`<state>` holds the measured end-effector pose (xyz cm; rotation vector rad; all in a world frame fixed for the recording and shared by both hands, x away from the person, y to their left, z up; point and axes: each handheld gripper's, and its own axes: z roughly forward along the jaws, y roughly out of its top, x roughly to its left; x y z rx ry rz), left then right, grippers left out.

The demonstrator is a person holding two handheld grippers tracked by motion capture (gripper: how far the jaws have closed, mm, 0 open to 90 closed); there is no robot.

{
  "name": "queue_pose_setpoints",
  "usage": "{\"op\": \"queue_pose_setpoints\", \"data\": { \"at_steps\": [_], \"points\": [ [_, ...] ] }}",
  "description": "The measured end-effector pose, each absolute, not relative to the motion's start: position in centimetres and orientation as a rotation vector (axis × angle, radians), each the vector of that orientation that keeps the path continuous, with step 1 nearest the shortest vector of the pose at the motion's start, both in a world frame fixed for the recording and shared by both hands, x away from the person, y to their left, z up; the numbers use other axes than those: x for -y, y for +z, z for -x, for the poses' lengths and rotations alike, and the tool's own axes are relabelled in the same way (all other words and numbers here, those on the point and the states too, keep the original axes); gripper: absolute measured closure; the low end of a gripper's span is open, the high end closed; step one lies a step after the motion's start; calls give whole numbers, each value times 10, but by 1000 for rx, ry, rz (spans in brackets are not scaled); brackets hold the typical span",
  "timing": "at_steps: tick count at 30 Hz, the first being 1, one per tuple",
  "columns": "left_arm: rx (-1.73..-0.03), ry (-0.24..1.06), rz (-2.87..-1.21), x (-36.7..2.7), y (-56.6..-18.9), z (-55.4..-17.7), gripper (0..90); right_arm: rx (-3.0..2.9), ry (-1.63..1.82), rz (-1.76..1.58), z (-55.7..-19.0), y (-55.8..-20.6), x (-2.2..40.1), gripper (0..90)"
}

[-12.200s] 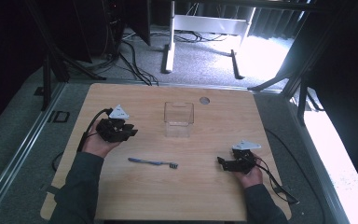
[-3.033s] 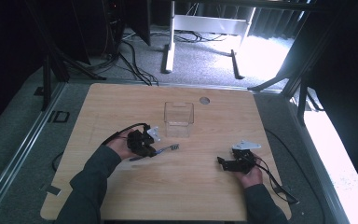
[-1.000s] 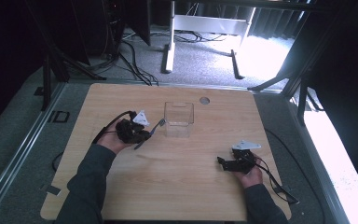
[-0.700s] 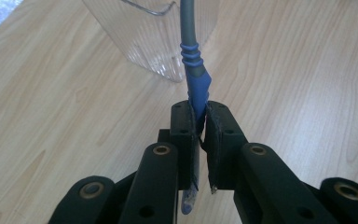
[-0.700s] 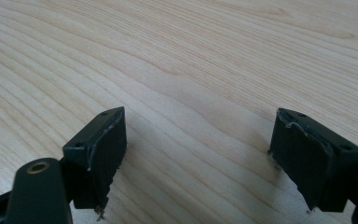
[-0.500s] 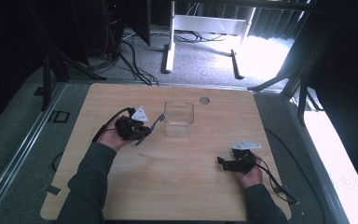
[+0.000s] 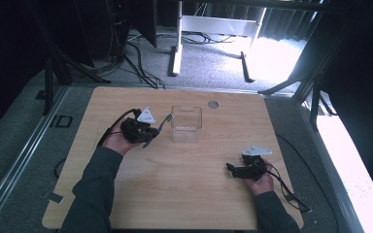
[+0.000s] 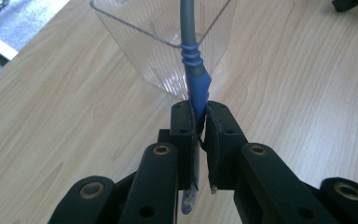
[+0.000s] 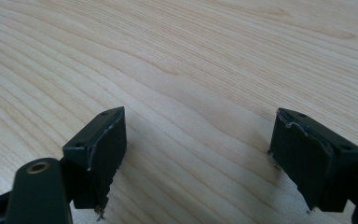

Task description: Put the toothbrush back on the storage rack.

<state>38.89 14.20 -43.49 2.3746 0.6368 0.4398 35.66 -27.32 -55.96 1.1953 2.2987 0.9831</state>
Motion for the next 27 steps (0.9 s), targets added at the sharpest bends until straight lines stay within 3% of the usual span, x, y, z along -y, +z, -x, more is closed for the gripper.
{"op": "queue_pose_setpoints", "data": {
  "at_steps": [27],
  "points": [
    [-694,532,-2283,-136,-426,-394,821,-2298,984,-1196,-357,-560,273,182]
  ]
}}
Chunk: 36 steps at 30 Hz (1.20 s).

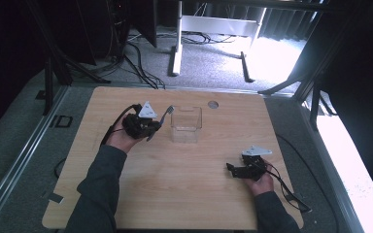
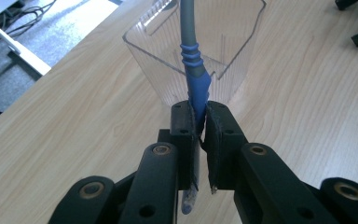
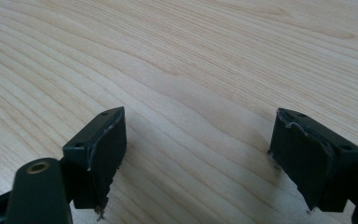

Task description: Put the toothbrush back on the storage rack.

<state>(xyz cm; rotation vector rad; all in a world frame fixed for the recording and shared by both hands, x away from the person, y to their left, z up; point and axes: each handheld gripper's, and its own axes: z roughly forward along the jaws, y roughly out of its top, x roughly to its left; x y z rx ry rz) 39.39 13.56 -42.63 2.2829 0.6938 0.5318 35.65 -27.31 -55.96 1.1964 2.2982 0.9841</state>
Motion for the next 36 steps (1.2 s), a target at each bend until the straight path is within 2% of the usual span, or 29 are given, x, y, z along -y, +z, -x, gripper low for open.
{"op": "queue_pose_setpoints", "data": {
  "at_steps": [36],
  "points": [
    [-747,626,-2165,-122,-412,-398,821,-2298,984,-1196,-357,-560,273,181]
  ]
}}
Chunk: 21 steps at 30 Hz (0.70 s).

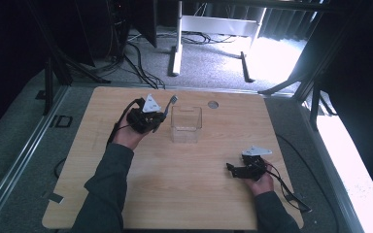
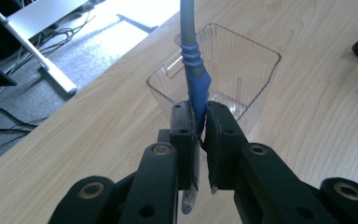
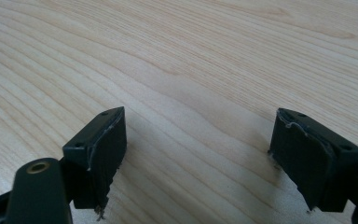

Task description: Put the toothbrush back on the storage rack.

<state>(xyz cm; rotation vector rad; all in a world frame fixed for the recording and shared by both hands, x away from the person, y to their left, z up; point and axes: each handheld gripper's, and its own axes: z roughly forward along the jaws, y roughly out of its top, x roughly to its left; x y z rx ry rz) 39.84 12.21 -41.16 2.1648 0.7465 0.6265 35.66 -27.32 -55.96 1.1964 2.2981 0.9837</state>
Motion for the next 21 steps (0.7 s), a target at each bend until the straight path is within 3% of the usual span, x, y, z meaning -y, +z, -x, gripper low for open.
{"op": "queue_pose_setpoints", "data": {
  "at_steps": [21],
  "points": [
    [-745,666,-2101,-110,-398,-402,821,-2298,986,-1195,-357,-560,273,181]
  ]
}}
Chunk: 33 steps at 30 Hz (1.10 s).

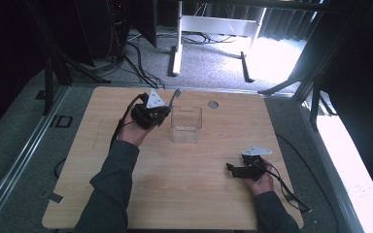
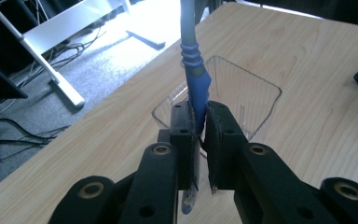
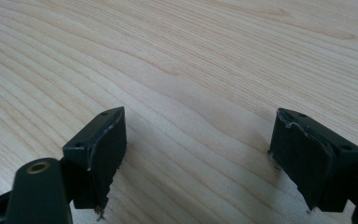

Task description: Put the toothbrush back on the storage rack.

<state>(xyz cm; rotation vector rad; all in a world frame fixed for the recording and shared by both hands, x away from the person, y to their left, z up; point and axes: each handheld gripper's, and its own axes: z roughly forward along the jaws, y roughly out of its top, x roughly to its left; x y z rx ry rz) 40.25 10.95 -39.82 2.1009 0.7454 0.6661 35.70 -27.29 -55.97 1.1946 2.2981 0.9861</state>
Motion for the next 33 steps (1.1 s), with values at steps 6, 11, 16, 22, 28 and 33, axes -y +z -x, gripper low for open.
{"op": "queue_pose_setpoints", "data": {
  "at_steps": [6,11,16,22,28,33],
  "points": [
    [-751,667,-2089,-106,-398,-404,821,-2298,986,-1195,-357,-560,273,182],
    [-746,672,-2094,-103,-396,-405,821,-2298,986,-1194,-357,-560,273,182],
    [-735,675,-2084,-98,-391,-406,821,-2299,986,-1194,-357,-560,273,181],
    [-729,683,-2056,-92,-387,-406,821,-2297,986,-1194,-357,-560,273,181],
    [-724,686,-2047,-87,-388,-407,821,-2298,986,-1195,-357,-560,273,181],
    [-721,687,-2036,-83,-386,-408,821,-2298,986,-1194,-357,-560,273,182]
  ]
}}
